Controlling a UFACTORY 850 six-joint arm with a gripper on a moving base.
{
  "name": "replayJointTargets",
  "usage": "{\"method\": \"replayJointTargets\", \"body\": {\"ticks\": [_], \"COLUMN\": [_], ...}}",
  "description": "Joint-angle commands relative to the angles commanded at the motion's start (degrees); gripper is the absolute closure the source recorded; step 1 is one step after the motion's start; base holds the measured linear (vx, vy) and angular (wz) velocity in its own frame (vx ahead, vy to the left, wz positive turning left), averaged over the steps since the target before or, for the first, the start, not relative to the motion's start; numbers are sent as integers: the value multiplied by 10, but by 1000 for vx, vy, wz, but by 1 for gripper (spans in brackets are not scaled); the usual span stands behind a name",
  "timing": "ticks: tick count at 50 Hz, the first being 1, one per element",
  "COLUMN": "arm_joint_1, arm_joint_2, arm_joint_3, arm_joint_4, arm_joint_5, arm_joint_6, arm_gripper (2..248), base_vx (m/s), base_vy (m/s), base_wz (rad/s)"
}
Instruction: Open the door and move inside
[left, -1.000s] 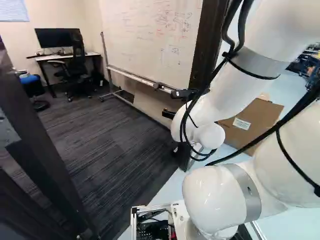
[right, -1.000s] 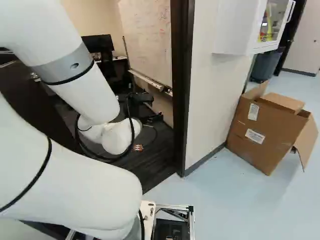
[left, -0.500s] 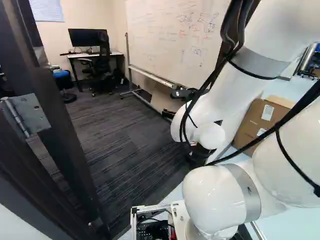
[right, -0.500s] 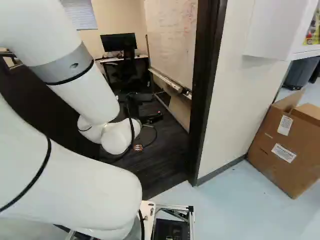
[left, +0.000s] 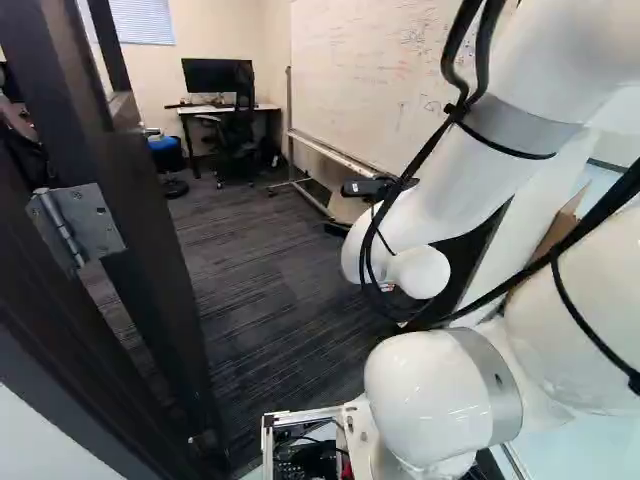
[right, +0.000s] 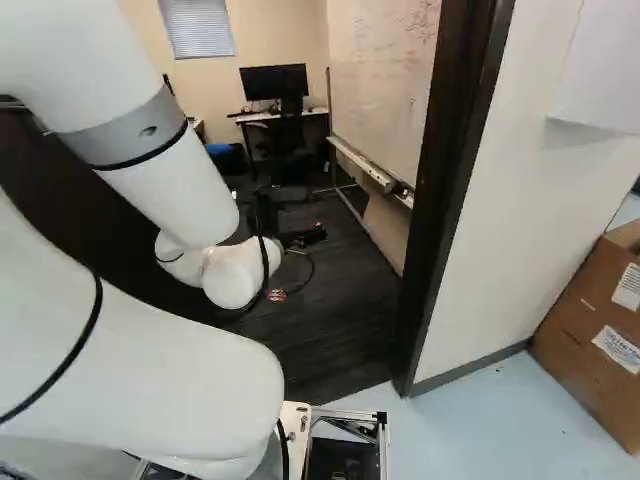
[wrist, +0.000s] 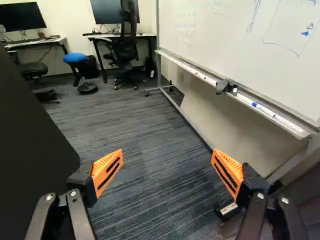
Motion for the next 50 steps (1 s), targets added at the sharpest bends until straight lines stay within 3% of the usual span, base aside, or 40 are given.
{"method": "replayJointTargets", "body": {"ticks": [50], "arm_joint_1": [0], "arm_joint_2": [0], "arm_joint_3": [0], "arm_joint_4": [0], "arm_joint_5": [0], "arm_joint_6": [0], "arm_gripper": [3], "base_vx": [101], "base_vy": [17], "base_wz": [240]}}
